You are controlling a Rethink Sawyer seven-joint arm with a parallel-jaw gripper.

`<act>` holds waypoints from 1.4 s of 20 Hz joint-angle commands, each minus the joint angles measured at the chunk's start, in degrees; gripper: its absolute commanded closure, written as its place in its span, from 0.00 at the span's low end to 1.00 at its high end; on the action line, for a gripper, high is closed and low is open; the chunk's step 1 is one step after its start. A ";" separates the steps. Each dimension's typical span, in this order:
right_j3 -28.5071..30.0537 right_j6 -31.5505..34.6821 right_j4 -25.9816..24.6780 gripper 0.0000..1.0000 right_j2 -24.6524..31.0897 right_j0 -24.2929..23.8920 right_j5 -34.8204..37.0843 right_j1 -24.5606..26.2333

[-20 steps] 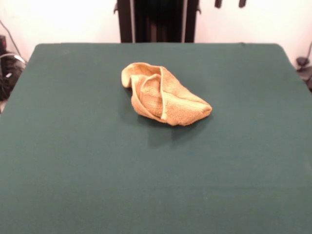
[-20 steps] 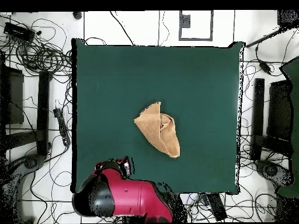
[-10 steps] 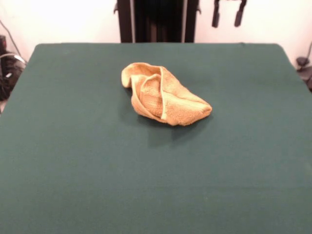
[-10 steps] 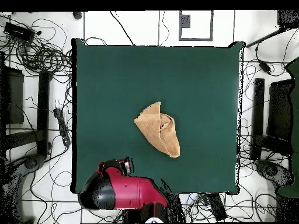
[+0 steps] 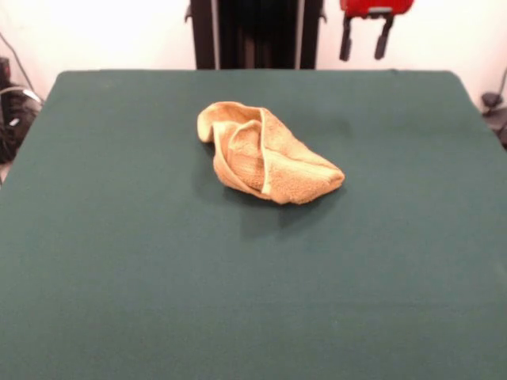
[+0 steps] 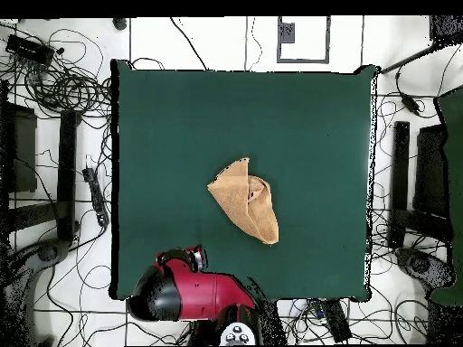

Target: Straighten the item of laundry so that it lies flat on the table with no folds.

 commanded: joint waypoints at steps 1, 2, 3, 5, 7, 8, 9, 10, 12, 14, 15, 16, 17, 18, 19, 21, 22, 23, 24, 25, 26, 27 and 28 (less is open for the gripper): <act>2.81 12.69 0.31 0.00 1.84 0.51 -4.09 2.45; 2.94 12.57 0.31 0.00 1.90 0.39 -3.89 2.21; 3.11 12.47 0.33 0.00 2.05 0.22 -3.66 1.91; 3.27 12.28 0.37 0.00 2.21 0.00 -3.19 1.47; 3.35 12.14 0.36 0.00 2.51 -0.40 -3.05 1.36; 3.39 12.02 0.32 0.00 2.64 -0.61 -2.89 1.30; 3.47 11.90 0.27 0.00 2.83 -0.89 -2.74 1.18; 3.58 11.78 0.16 0.00 3.01 -1.17 -2.71 1.03; 3.73 11.56 0.07 0.00 3.21 -1.56 -2.32 0.70; 4.04 11.52 -0.17 0.00 3.39 -1.85 -2.68 0.57; 4.32 11.51 -0.27 0.00 3.59 -2.09 -2.77 0.36; 4.69 11.44 -0.38 0.00 3.77 -2.36 -2.70 -0.05; 5.04 11.34 -0.43 0.00 3.85 -2.51 -2.29 -0.65; 5.35 11.23 -0.35 0.00 3.80 -2.52 -1.60 -1.35; 5.66 11.13 -0.30 0.00 3.80 -2.54 -1.01 -2.00; 6.15 11.05 -0.17 0.00 3.78 -2.45 -0.21 -2.98; 6.34 11.08 -0.07 0.00 3.73 -2.32 0.03 -3.32; 6.61 11.13 -0.07 0.00 3.75 -2.21 0.00 -3.63; 6.98 11.18 -0.05 0.00 3.87 -2.16 -0.04 -4.10; 7.40 11.22 0.09 0.00 3.88 -2.03 0.42 -4.78; 7.75 11.24 0.30 0.00 3.94 -1.96 1.01 -5.45; 8.20 11.31 0.41 0.00 3.97 -1.85 1.28 -6.07; 8.53 11.35 0.55 0.00 3.96 -1.72 1.60 -6.66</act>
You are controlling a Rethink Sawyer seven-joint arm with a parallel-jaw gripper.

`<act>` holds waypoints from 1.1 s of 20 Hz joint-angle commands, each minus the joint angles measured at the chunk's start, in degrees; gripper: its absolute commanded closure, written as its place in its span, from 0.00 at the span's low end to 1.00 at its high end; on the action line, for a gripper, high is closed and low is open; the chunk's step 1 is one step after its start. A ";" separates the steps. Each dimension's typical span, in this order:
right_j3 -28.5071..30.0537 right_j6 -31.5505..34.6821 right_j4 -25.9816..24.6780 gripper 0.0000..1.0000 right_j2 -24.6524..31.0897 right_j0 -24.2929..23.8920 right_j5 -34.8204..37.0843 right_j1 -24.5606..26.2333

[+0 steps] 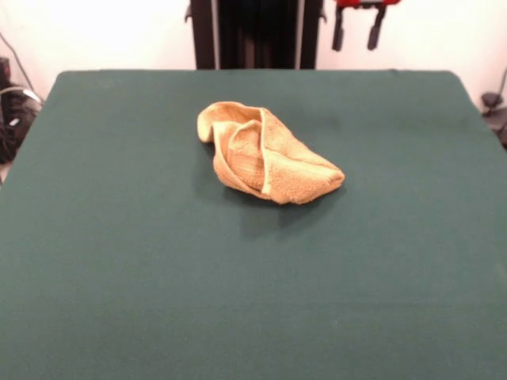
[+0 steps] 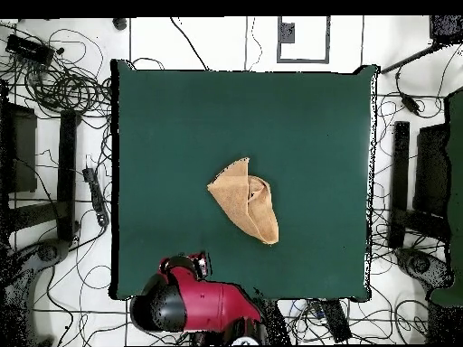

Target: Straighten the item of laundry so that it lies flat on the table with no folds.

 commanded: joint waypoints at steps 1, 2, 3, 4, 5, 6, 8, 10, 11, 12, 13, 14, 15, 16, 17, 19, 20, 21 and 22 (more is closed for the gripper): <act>5.49 11.44 0.65 0.00 3.99 -0.18 2.53 -3.73; 6.10 11.60 0.69 0.00 3.97 -0.02 2.43 -4.28; 6.45 11.72 0.72 0.00 3.94 0.10 2.28 -4.51; 6.79 11.79 0.74 0.00 3.96 0.15 2.16 -4.66; 7.14 11.87 0.75 0.00 3.98 0.21 2.04 -4.81; 7.41 11.92 0.82 0.00 3.99 0.27 2.02 -5.00; 7.91 11.91 0.88 0.00 3.98 0.33 2.15 -5.44; 8.28 11.90 0.89 0.00 3.91 0.44 2.14 -5.75; 8.42 11.90 0.93 0.00 3.99 0.37 2.08 -5.77; 8.45 11.91 0.93 0.00 3.97 0.41 1.89 -5.70; 8.49 11.92 0.97 0.00 4.01 0.41 1.79 -5.62; 8.48 11.94 1.02 0.00 3.97 0.48 1.77 -5.58; 8.44 11.94 1.05 0.00 3.91 0.55 1.74 -5.53; 8.39 11.92 1.14 0.00 3.91 0.59 1.89 -5.55; 8.32 11.88 1.20 0.00 3.94 0.57 1.97 -5.56; 7.93 11.71 1.49 0.00 4.11 0.40 2.67 -5.64; 7.60 11.55 1.66 0.00 4.17 0.34 3.30 -5.75; 7.18 11.37 1.83 0.00 4.34 0.14 3.88 -5.80; 6.72 11.12 2.02 0.00 4.61 -0.21 4.54 -5.82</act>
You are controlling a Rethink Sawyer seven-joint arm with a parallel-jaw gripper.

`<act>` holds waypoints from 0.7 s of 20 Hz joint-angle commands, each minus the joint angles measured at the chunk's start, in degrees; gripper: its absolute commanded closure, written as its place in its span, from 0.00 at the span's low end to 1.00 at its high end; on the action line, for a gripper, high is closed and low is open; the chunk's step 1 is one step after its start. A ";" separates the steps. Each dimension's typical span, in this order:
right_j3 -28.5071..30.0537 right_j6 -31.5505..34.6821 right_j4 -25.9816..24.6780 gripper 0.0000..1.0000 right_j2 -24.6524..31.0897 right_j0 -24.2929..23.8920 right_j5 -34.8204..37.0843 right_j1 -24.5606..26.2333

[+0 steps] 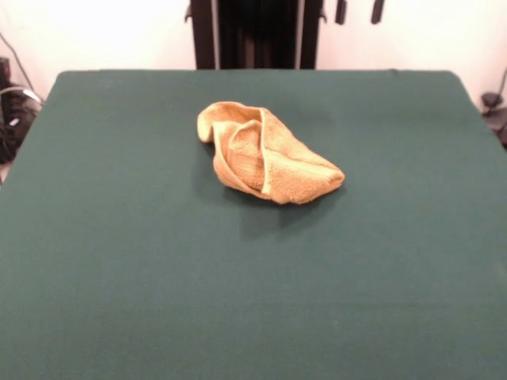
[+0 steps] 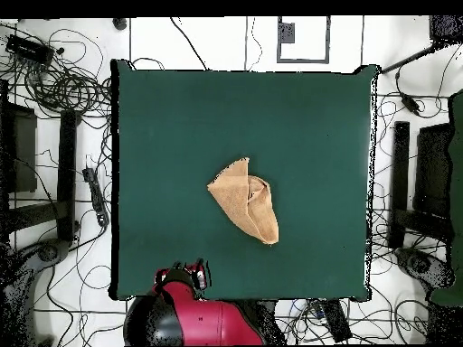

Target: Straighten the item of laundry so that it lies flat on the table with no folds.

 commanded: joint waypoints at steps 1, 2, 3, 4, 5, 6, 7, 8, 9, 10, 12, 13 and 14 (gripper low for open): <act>1.51 10.91 2.16 0.00 4.60 -0.31 5.11 1.08; 0.84 10.75 2.26 0.00 4.63 -0.45 5.37 1.43; 0.14 10.53 2.32 0.00 4.63 -0.57 5.65 1.82; -0.56 10.33 2.43 0.00 4.60 -0.68 6.14 2.14; -1.28 10.09 2.49 0.00 4.56 -0.79 6.64 2.41; -1.94 9.82 2.58 0.00 4.65 -1.04 7.18 2.63; -2.64 9.56 2.64 0.00 4.71 -1.24 7.73 2.87; -3.46 9.34 2.71 0.00 4.60 -1.28 8.36 3.22; -4.23 9.15 2.78 0.00 4.56 -1.38 8.98 3.56; -4.94 9.02 2.89 0.00 4.67 -1.56 9.47 3.84; -6.59 8.82 3.07 0.00 4.61 -1.65 10.76 4.50; -7.40 8.69 3.16 0.00 4.73 -1.84 11.43 4.82; -8.34 8.57 3.18 0.00 4.74 -1.91 12.06 5.26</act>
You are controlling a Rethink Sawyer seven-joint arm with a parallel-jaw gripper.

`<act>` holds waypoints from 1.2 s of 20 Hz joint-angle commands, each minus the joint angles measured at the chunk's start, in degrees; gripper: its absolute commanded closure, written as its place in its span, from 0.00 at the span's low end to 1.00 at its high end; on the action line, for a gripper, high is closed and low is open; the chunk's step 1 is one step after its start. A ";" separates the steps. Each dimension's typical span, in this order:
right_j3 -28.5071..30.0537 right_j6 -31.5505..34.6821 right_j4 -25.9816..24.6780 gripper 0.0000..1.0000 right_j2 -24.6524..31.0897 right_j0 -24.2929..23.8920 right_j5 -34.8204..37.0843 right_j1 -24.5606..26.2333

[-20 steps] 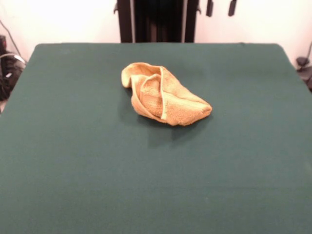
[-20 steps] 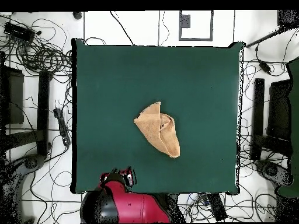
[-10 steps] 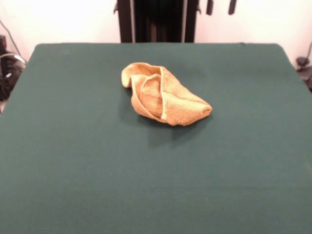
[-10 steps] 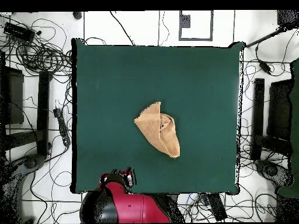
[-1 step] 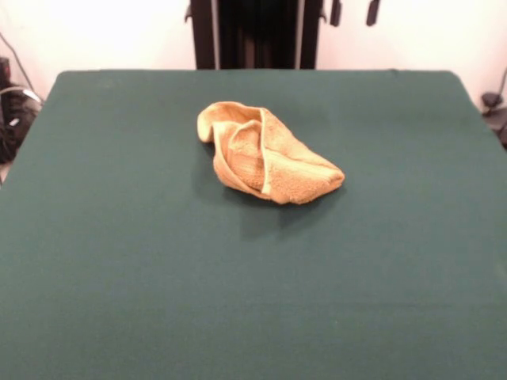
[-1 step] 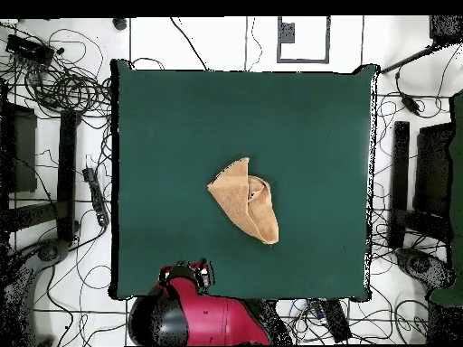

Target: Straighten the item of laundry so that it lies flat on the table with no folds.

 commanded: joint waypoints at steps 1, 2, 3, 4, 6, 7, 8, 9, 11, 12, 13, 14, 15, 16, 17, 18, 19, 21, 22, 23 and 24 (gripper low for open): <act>-7.66 8.44 3.17 0.00 4.75 -0.65 9.42 5.04; -8.60 8.37 3.22 0.00 4.75 -0.72 10.03 5.57; -9.49 8.36 3.17 0.00 4.72 -0.78 10.43 6.13; -10.37 8.34 3.17 0.00 4.70 -0.82 10.85 6.66; -11.98 8.22 3.07 0.00 4.69 -1.00 11.82 7.63; -12.73 8.18 2.98 0.00 4.68 -1.08 12.10 8.17; -13.46 8.13 2.94 0.00 4.75 -1.23 12.30 8.73; -14.25 8.15 2.87 0.00 4.72 -1.26 12.49 9.38; -15.71 8.20 2.79 0.00 4.83 -1.42 12.33 10.86; -16.48 8.31 2.74 0.00 4.78 -1.38 11.99 11.78; -17.26 8.43 2.69 0.00 4.74 -1.35 11.66 12.69; -17.97 8.56 2.66 0.00 4.69 -1.32 11.10 13.64; -18.65 8.70 2.62 0.00 4.63 -1.27 10.66 14.55; -19.19 8.77 2.59 0.00 4.60 -1.27 10.21 15.31; -19.73 8.84 2.56 0.00 4.58 -1.26 9.77 16.07; -20.14 8.83 2.52 0.00 4.61 -1.33 9.37 16.65; -20.57 8.87 2.47 0.00 4.62 -1.35 9.08 17.23; -21.28 8.94 2.35 0.00 4.64 -1.41 8.54 18.20; -21.65 8.93 2.32 0.00 4.73 -1.50 8.34 18.60; -21.94 8.93 2.34 0.00 4.77 -1.52 8.42 18.81; -22.20 8.91 2.38 0.00 4.86 -1.59 8.68 18.91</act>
